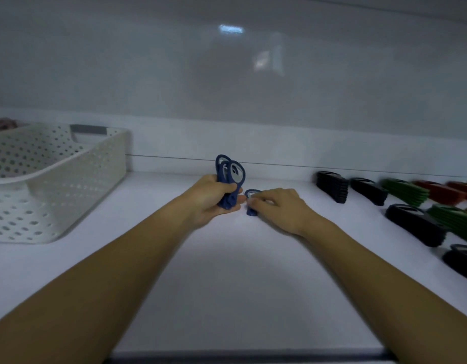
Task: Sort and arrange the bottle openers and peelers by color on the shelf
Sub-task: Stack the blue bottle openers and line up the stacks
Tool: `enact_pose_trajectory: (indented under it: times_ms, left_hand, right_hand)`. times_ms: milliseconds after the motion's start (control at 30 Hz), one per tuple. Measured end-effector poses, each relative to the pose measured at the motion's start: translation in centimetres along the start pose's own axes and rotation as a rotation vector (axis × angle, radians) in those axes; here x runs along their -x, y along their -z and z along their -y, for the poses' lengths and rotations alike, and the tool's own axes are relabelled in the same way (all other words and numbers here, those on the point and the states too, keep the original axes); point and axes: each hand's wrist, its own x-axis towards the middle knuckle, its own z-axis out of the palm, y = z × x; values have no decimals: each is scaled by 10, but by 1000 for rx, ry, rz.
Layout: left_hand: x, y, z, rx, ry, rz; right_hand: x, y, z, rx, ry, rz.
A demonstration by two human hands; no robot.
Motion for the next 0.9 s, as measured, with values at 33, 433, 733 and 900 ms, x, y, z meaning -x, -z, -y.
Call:
enact_pose_trajectory:
  times_ms: [33, 433, 733, 900]
  left_hand:
    - [0, 0, 0, 9, -13, -20]
    - [-2, 2, -4, 25, -8, -55]
    - [-2, -2, -1, 114, -35, -11]
    - [1, -10, -1, 82, -164, 74]
  right_hand:
    - [1, 0, 2, 14, -7, 7]
    - [-1, 5, -4, -142, -187, -212]
    - [-5, 12, -3, -1035, -302, -344]
    - [1, 9, 11, -1183, -110, -216]
